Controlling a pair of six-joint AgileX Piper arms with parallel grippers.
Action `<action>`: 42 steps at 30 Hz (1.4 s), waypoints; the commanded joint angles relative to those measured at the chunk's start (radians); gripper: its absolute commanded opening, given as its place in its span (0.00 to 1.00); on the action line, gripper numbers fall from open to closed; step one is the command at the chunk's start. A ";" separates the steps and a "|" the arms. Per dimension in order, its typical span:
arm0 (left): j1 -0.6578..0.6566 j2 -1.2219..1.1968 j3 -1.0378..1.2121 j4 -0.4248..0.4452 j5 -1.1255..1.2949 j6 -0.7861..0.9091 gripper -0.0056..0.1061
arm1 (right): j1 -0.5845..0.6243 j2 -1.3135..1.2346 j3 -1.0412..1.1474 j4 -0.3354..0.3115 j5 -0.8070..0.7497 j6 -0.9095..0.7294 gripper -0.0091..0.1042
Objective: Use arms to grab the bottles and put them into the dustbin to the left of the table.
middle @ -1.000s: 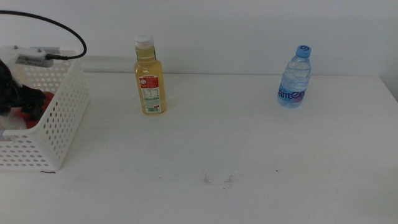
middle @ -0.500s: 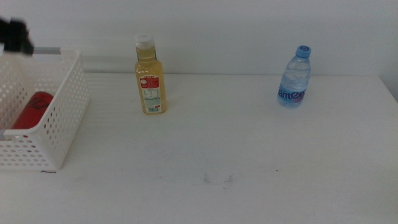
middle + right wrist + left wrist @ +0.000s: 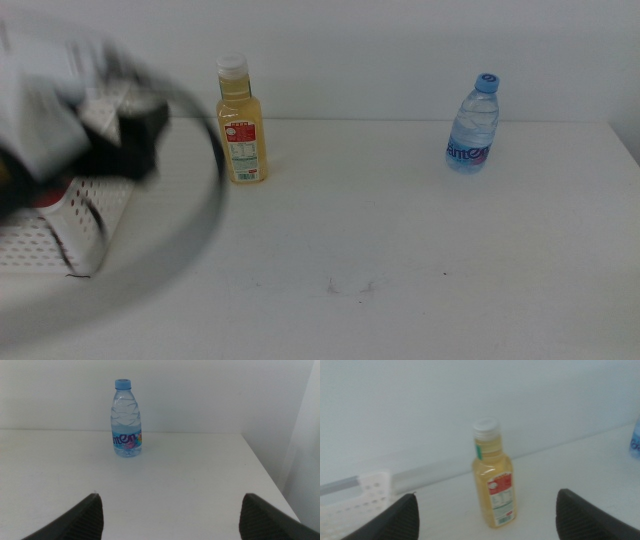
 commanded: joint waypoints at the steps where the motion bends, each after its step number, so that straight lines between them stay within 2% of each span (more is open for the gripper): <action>1: -0.072 0.004 0.188 -0.035 -0.401 -0.019 0.89 | -0.005 -0.005 0.004 -0.007 -0.007 -0.004 0.84; 4: -0.156 0.104 0.342 -0.055 -0.731 -0.027 0.89 | -0.005 -0.005 0.004 -0.007 -0.007 -0.004 0.84; 6: -0.176 0.213 0.369 -0.060 -0.843 -0.052 0.89 | -0.005 -0.005 0.004 -0.007 -0.007 -0.004 0.84; 10: -0.176 0.452 0.343 -0.020 -1.001 -0.158 0.89 | -0.005 -0.005 0.004 -0.007 -0.007 -0.004 0.84; 15: -0.176 0.745 0.231 -0.016 -1.200 -0.195 0.89 | -0.005 -0.005 0.004 -0.007 -0.007 -0.004 0.84; 19: -0.176 0.906 0.094 -0.018 -1.204 -0.212 0.89 | -0.005 -0.005 0.004 -0.007 -0.007 -0.004 0.84; 23: -0.174 1.005 -0.033 -0.056 -1.178 -0.217 0.89 | -0.005 -0.005 0.004 -0.007 -0.007 -0.004 0.84; 26: -0.154 1.052 -0.113 -0.040 -1.123 -0.217 0.89 | -0.005 -0.005 0.004 -0.007 -0.007 -0.004 0.84; 42: -0.074 1.131 -0.313 0.012 -0.962 -0.246 0.89 | -0.005 -0.005 0.004 -0.007 -0.007 -0.004 0.84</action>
